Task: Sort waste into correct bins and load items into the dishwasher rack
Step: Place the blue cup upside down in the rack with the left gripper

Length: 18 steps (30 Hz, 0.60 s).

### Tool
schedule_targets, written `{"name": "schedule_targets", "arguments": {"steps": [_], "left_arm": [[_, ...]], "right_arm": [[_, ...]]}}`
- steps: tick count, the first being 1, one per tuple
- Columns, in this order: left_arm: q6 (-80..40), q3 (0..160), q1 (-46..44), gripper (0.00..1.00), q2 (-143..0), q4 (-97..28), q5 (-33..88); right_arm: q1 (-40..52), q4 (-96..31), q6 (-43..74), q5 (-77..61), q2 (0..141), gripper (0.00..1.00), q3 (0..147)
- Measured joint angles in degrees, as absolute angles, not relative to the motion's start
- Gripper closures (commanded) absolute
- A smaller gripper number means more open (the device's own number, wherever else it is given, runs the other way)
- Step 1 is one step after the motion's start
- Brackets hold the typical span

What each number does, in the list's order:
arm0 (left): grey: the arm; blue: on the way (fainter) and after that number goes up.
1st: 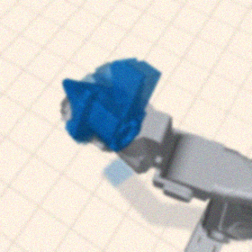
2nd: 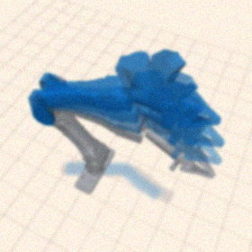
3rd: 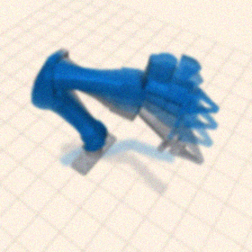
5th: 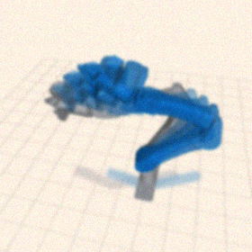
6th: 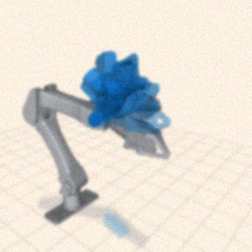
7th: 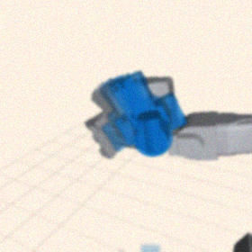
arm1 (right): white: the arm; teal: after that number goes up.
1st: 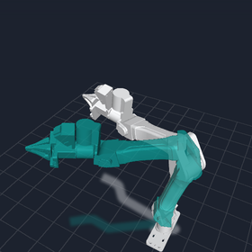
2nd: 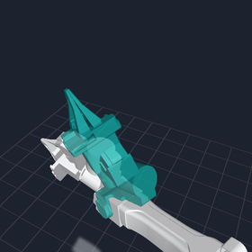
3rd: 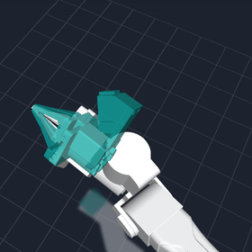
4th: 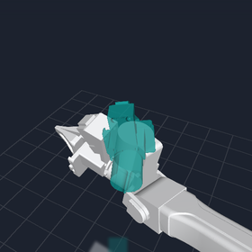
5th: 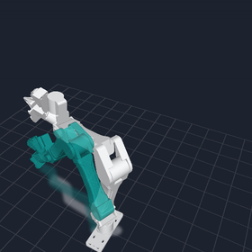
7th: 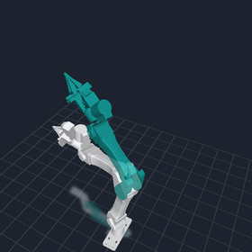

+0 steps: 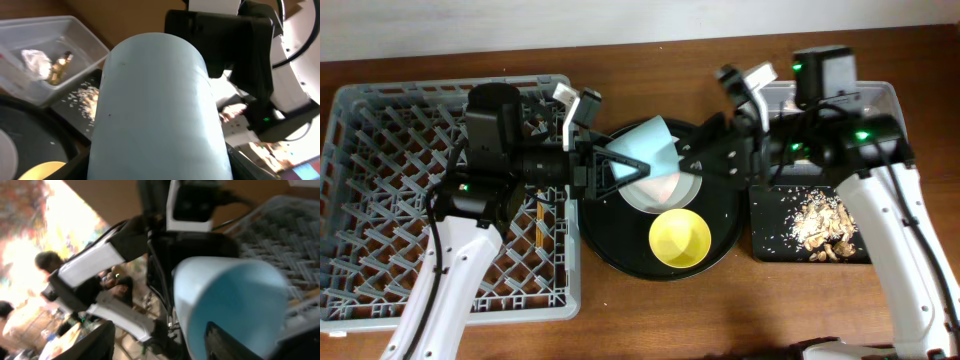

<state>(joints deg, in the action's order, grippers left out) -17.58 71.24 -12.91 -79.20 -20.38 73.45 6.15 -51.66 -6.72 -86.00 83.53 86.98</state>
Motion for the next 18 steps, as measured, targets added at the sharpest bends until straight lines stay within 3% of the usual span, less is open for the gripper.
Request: {"name": "schedule_targets", "arguments": {"steps": [4,8,11,13,18], "left_arm": [[-18.2,71.2,-9.4,0.96,-78.5,-22.4,66.7],[-17.9,72.4,-4.5,0.97,-76.3,-32.1,59.4],[-14.4,79.8,1.0,0.97,-75.5,-50.1,45.1],[-12.7,85.5,2.1,0.97,-75.5,-61.0,31.9],[-10.6,92.2,2.4,0.96,-75.6,-69.6,8.7]], "right_arm": [[-0.3,-52.0,0.1,-80.2,83.5,0.29,87.0],[-3.1,-57.7,5.9,-63.9,83.5,0.26,87.0],[-2.9,-62.5,8.3,-48.8,83.5,0.20,87.1],[-2.1,-65.1,8.9,-40.9,83.5,0.01,87.1],[2.7,-66.5,9.6,-28.0,83.5,0.01,87.0]]}}
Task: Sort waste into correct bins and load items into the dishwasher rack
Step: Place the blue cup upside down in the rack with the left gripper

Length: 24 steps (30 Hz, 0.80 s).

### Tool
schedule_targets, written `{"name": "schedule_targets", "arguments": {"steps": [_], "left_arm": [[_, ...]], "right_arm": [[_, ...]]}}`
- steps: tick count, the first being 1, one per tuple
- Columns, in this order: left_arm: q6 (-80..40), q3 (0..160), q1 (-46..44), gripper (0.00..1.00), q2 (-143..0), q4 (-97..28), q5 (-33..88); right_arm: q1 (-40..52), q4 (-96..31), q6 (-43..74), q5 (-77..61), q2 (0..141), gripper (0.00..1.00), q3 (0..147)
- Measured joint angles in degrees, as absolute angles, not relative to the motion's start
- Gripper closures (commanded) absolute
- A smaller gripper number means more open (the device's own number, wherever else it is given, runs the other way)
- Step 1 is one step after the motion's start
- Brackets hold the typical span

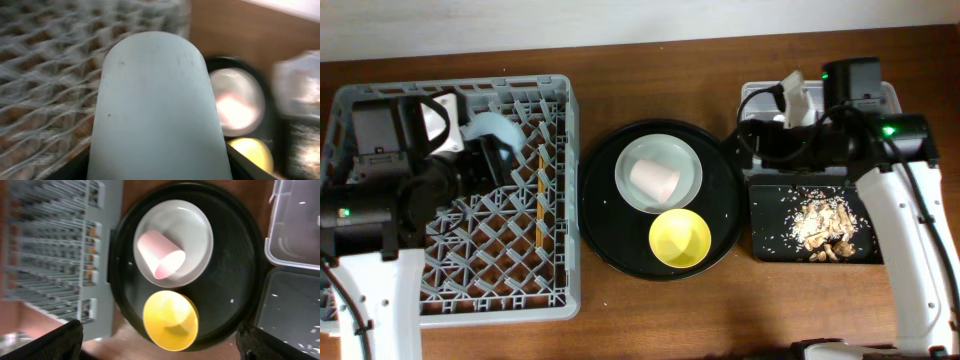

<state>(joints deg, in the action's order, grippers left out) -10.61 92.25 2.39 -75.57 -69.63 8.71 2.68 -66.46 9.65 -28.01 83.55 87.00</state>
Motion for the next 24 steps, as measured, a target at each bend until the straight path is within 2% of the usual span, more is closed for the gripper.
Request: {"name": "schedule_targets", "arguments": {"steps": [3,7,14,24], "left_arm": [[-10.0,92.4,2.4,0.97,-78.2,-71.8,2.0],[-9.0,92.4,2.4,0.97,-86.3,-69.5,-1.2],[-6.1,92.4,2.4,0.97,-99.0,-59.5,0.0],[-5.3,92.4,2.1,0.97,-102.7,-55.4,0.6]], "right_arm": [[6.5,-66.4,9.9,-25.2,83.6,0.01,85.8],[10.2,-66.1,9.9,-22.9,84.6,0.02,83.1],[12.1,-64.7,10.1,-20.2,85.6,0.01,78.0],[12.1,-60.8,10.1,-19.5,85.6,0.01,72.1]]}}
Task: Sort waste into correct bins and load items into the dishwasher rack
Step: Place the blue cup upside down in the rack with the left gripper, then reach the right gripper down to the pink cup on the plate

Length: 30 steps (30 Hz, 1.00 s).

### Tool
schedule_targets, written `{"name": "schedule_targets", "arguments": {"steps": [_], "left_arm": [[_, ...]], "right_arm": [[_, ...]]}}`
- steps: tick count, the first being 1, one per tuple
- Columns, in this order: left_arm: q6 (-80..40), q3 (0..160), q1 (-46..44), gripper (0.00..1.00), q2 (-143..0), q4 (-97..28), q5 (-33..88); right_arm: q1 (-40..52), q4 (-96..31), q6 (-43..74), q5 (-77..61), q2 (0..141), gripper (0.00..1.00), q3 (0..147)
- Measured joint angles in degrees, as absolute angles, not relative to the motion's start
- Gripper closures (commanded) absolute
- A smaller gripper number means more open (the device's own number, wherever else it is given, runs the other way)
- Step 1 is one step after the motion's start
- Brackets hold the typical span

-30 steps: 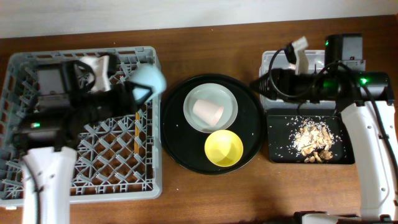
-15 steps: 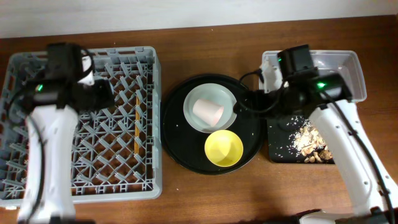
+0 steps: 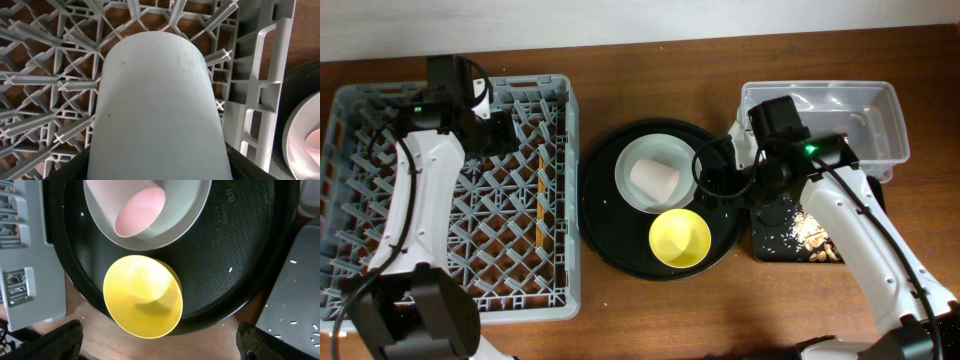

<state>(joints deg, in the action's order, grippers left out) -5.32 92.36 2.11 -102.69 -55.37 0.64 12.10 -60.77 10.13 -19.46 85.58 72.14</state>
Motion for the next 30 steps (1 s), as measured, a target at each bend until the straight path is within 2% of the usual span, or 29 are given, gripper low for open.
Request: {"name": "schedule_targets", "arguments": {"steps": [5,6,7,8,10,14,16,20,27,28,30], "left_arm": [[-5.3,92.4,0.6,0.96,-106.3,-55.4,0.6],[-5.3,92.4,0.4,0.89,-106.9,-55.4,0.6],[-5.3,92.4,0.1,0.78,-107.4,-55.3,0.6],[-5.3,92.4,0.0,0.58,-107.9,-55.3,0.6],[-5.3,92.4,0.0,0.36,-108.1,-55.2,0.3],[-5.1,92.4,0.0,0.31,-108.1,-55.2,-1.3],[-5.1,92.4,0.0,0.23,-108.1,-55.0,-1.8],[-4.9,94.8,0.0,0.17,-108.1,-56.2,-2.0],[-4.9,99.8,0.0,0.16,-106.9,-59.7,-0.8],[-4.9,99.8,0.0,0.16,-106.5,-60.0,-0.5],[-4.9,99.8,0.0,0.16,-105.4,-60.1,0.4]], "right_arm": [[12.1,-60.6,10.1,-19.5,85.6,0.01,72.1],[12.1,-60.6,10.1,-19.5,85.6,0.01,72.1],[12.1,-60.6,10.1,-19.5,85.6,0.01,72.1],[12.1,-60.6,10.2,-19.5,85.6,0.01,72.1],[12.1,-60.6,10.1,-19.5,85.6,0.01,72.1],[12.1,-60.6,10.1,-19.5,85.6,0.01,72.1],[12.1,-60.6,10.1,-19.5,85.6,0.01,72.1],[12.1,-60.4,10.2,-20.9,85.6,0.02,72.1],[12.1,-59.5,10.3,-25.9,85.6,0.00,72.1],[12.1,-58.1,10.3,-27.4,85.6,0.22,72.1],[12.1,-54.4,10.2,-30.0,85.6,0.49,72.0]]}}
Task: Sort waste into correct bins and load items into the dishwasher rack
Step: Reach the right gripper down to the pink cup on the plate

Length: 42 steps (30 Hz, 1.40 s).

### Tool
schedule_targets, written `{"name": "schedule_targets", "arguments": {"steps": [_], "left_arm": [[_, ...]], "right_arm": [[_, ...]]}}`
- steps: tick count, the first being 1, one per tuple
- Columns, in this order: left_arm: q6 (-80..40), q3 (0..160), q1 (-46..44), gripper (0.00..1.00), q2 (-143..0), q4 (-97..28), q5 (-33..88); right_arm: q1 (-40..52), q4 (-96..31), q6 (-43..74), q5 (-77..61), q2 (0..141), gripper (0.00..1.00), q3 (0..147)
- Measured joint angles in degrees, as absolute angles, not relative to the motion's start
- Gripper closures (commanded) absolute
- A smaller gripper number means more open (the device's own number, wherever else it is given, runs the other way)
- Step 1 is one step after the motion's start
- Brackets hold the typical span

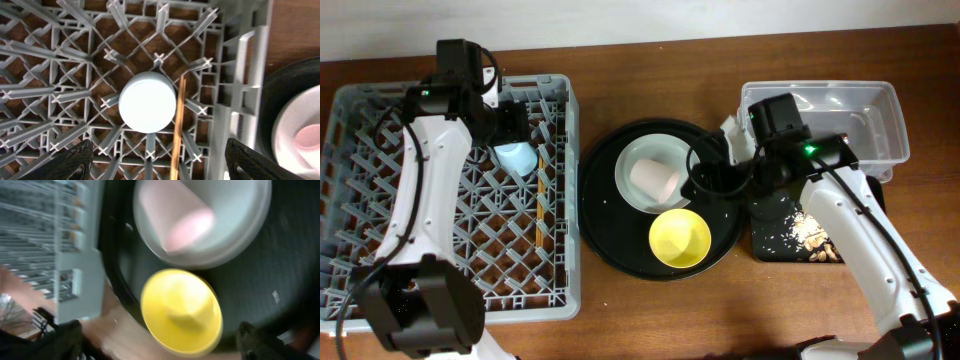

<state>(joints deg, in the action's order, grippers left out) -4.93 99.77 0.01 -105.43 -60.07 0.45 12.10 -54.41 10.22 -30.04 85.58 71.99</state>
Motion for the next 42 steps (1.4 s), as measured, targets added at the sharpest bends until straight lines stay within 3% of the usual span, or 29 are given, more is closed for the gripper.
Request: {"name": "schedule_targets", "arguments": {"steps": [2,4,11,22,25,29,36,42], "left_arm": [[-5.0,99.8,0.0,0.15,-103.6,-60.2,3.1],[-5.0,99.8,0.1,0.01,-100.8,-60.7,7.9],[-5.0,100.2,0.1,0.01,-90.0,-68.3,16.1],[-5.0,100.3,0.1,0.01,-89.6,-73.1,17.0],[-4.9,100.3,0.1,0.01,-89.6,-73.7,17.0],[-5.0,100.3,0.1,0.01,-89.6,-74.3,17.0],[-4.9,100.3,0.1,0.01,-89.6,-74.4,16.9],[-5.0,100.3,0.1,0.01,-89.6,-74.8,16.9]], "right_arm": [[12.1,-50.4,11.2,-31.6,85.6,0.48,72.0],[12.1,-49.2,13.6,-30.8,85.6,0.47,72.0],[13.6,-45.9,19.7,-29.5,90.8,0.46,72.0],[18.1,-37.5,22.4,-29.6,103.5,0.49,72.0],[18.1,-35.5,23.8,-29.9,106.4,0.69,71.9],[18.1,-32.3,24.4,-31.8,107.0,0.84,71.9],[18.1,-30.9,25.1,-33.4,107.0,0.96,71.9],[18.1,-29.6,25.1,-33.5,107.0,0.96,71.9]]}}
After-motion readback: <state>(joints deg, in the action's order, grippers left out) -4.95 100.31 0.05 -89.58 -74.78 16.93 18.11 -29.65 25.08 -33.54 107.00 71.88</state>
